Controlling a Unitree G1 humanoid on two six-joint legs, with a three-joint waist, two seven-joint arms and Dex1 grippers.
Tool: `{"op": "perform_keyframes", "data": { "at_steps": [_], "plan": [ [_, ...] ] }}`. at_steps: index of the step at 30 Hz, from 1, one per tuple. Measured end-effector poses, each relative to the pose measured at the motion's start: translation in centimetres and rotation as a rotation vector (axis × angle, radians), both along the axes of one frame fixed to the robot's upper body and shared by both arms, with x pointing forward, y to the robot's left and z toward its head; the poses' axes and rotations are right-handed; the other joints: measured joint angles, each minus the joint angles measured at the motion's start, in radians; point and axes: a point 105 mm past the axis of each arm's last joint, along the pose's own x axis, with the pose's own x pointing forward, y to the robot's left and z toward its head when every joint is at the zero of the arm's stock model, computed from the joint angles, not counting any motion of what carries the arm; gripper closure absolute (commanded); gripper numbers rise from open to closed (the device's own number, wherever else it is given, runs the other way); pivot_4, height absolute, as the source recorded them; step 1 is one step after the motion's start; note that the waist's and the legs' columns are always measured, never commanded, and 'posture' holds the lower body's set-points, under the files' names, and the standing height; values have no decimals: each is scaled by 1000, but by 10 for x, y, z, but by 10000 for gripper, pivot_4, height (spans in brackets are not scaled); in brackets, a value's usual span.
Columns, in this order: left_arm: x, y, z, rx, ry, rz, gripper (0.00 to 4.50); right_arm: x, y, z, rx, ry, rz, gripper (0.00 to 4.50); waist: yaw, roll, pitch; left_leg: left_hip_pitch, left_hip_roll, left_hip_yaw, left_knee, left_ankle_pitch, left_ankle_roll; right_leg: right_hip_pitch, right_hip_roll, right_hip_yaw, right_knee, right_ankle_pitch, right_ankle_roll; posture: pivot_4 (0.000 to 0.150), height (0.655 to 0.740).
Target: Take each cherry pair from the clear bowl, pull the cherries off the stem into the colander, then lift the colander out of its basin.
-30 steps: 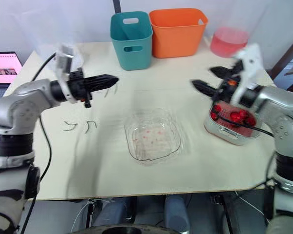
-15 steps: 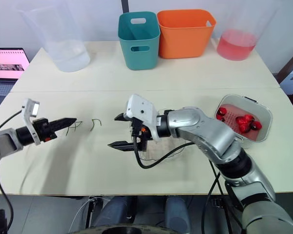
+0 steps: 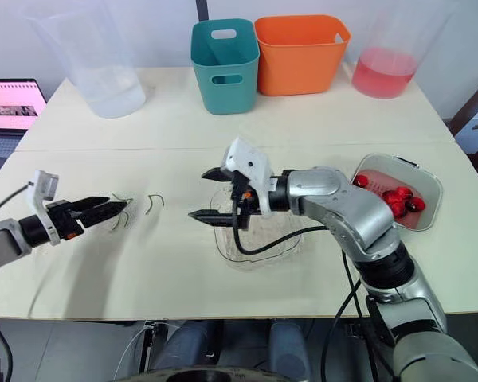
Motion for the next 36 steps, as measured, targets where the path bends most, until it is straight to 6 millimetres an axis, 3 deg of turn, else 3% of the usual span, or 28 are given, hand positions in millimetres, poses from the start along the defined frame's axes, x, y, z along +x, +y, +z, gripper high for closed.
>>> {"op": "perform_keyframes", "data": {
  "at_steps": [3,6,10,13,16,18,21,25,31,34,36],
  "plan": [
    [5,-4,27,45,-110,-41,491,12,-27,9,102,21,-137,2615,5,0,0,0,0,0,0,0,0,1,0,0,-1,0,0,1500,7400],
    [8,-19,61,103,-239,-128,491,29,-73,28,232,-12,-356,2615,7,0,0,0,-1,0,0,0,0,1,-1,0,-1,0,0,1500,7400],
    [19,-56,103,118,-464,-207,491,33,-170,52,296,-131,-705,2615,26,1,0,0,-1,2,0,0,0,2,-1,0,-3,0,0,1500,7400],
    [26,-78,90,109,-484,-228,491,18,-239,47,280,-138,-917,2615,25,2,-1,1,-1,3,0,0,1,3,0,0,-4,0,0,1500,7400],
    [33,-88,78,69,-464,-212,19,-2,-283,28,274,-105,-1053,1307,12,1,0,1,1,4,0,-1,1,2,1,1,-1,0,0,1500,7400],
    [38,-79,79,60,-467,-167,19,-12,-301,24,287,-100,-1115,1307,0,2,-1,3,1,5,0,-1,1,3,1,2,0,0,0,1500,7400],
    [49,-50,82,60,-490,-54,19,-28,-333,28,310,-130,-1215,1307,-7,3,-1,7,1,7,-1,-1,3,5,2,3,0,0,0,1500,7400],
    [54,-27,62,67,-445,10,19,-31,-346,24,337,-122,-1248,1307,-1,3,-1,7,1,7,-1,-1,3,6,1,3,0,0,0,1500,7400],
    [54,-25,59,92,-453,5,19,-25,-347,33,225,-86,-1234,1307,4,3,-1,5,0,5,1,-1,2,6,0,3,-2,0,0,1500,7400],
    [50,-36,70,125,-479,-47,19,-17,-324,39,68,-22,-1115,1307,1,3,-1,4,1,4,1,-1,2,6,1,2,-1,0,0,1500,7400],
    [41,-62,84,192,-509,-191,19,-16,-288,41,-55,64,-932,1307,-2,4,0,3,1,4,0,-1,2,5,1,1,-2,0,0,1500,7400]
  ]
}}
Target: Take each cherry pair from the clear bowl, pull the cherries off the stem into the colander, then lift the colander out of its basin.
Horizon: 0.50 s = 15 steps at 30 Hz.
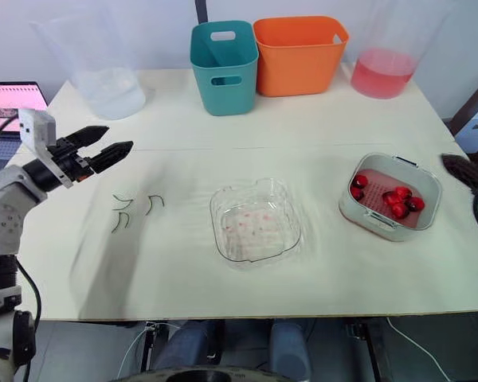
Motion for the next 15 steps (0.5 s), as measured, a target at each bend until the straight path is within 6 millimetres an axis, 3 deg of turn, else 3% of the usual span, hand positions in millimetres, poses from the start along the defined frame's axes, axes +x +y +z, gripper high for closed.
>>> {"op": "perform_keyframes", "data": {
  "at_steps": [2,4,5,7,9,15],
  "plan": [
    [-21,-28,9,120,-23,-172,19,-9,30,-7,-117,139,178,1307,0,0,0,-1,0,1,0,0,0,0,0,-1,-2,0,0,1500,7400],
    [-43,-46,4,185,16,-316,19,-15,44,-16,-175,230,277,1307,0,0,0,-1,0,1,0,-1,1,1,0,-1,-4,0,0,1500,7400],
    [-58,-55,-2,213,71,-402,0,-15,48,-22,-205,266,316,3456,-2,0,0,-1,0,1,0,-1,1,1,0,-1,-5,0,0,1500,7400],
    [-78,-69,-10,245,133,-519,0,-14,49,-32,-250,306,342,9253,0,0,1,-1,0,1,1,-1,1,1,-1,-1,-5,0,0,1500,7400],
    [-92,-81,-7,254,137,-590,0,-13,48,-47,-334,347,363,18601,6,0,1,-2,0,1,1,-1,1,2,-1,-1,-5,0,0,1500,7400],
    [-103,-96,-1,250,118,-622,0,-10,40,-70,-439,402,373,18601,4,0,1,-2,0,1,1,-1,1,2,-1,-1,-6,0,0,1500,7400]
  ]
}}
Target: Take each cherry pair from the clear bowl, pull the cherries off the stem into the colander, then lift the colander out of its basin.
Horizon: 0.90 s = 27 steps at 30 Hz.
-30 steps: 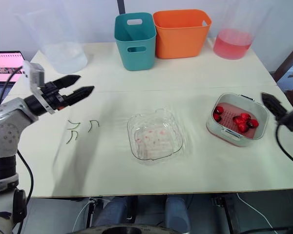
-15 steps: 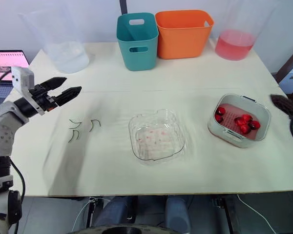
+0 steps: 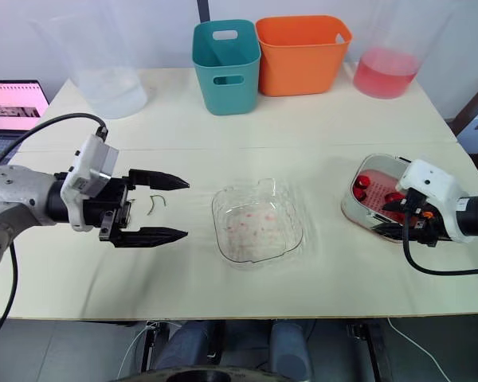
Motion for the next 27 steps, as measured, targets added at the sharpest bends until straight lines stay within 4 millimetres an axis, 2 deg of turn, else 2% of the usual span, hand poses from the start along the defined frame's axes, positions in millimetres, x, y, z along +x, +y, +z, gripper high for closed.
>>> {"op": "perform_keyframes", "data": {
  "at_steps": [4,10,13,16,27],
  "plan": [
    [1,-3,1,3,-5,1,0,3,-9,-7,-57,-3,-7,18601,-1,0,0,0,0,0,0,0,0,0,0,0,0,0,0,1500,7400],
    [5,-2,0,1,-1,17,0,6,-9,-9,-42,-13,-8,18601,0,0,0,0,0,0,0,0,0,0,0,0,0,0,0,1500,7400],
    [6,-1,0,2,-12,21,0,8,-8,-12,-36,-13,-9,26608,0,0,0,0,0,0,0,0,0,0,0,0,0,0,0,1500,7400],
    [7,-2,1,2,-22,21,0,7,-7,-18,-48,6,4,42098,0,0,0,0,0,0,0,0,0,0,0,0,0,0,0,1500,7400],
    [14,2,1,1,-20,47,0,7,-8,-17,-39,26,6,42753,0,0,0,0,0,0,0,0,0,0,0,0,0,0,0,1500,7400]
  ]
}}
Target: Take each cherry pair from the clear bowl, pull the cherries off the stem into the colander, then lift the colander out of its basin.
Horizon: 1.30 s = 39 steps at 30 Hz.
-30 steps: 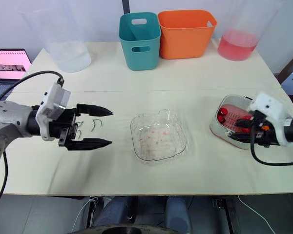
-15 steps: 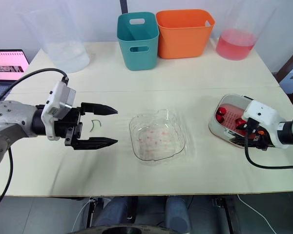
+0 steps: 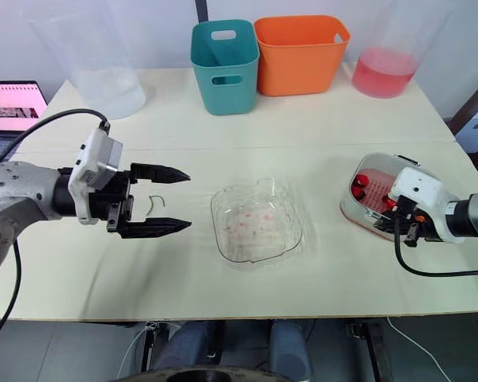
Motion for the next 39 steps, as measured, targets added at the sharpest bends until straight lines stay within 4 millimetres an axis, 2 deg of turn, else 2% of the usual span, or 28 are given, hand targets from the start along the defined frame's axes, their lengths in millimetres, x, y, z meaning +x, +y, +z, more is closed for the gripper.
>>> {"op": "perform_keyframes", "data": {
  "at_steps": [4,9,14,25,32,39],
  "plan": [
    [4,0,3,-1,-17,1,0,-2,-2,9,6,17,-13,42753,2,0,0,0,0,0,0,0,0,0,0,0,0,0,0,1500,7400],
    [7,-3,-9,5,23,1,0,-5,-1,22,18,20,-16,42753,1,1,0,-1,0,0,0,0,0,0,0,0,0,0,0,1500,7400],
    [8,-7,-9,-26,25,3,0,-7,-1,38,7,5,-2,42753,1,1,0,0,0,0,0,0,0,0,0,0,0,0,0,1500,7400],
    [12,-9,-2,-35,19,-19,0,-8,0,50,8,-16,20,42753,-1,1,0,0,0,0,0,0,0,0,0,0,0,0,0,1500,7400],
    [14,-9,-4,-22,21,-13,0,-6,1,62,-11,-58,26,42753,0,1,0,0,0,0,0,0,0,0,0,0,0,0,0,1500,7400],
    [16,-6,-5,-19,20,-18,0,-5,2,67,-14,-74,31,42753,0,1,0,0,0,0,0,0,0,0,0,0,0,0,0,1500,7400]
  ]
}}
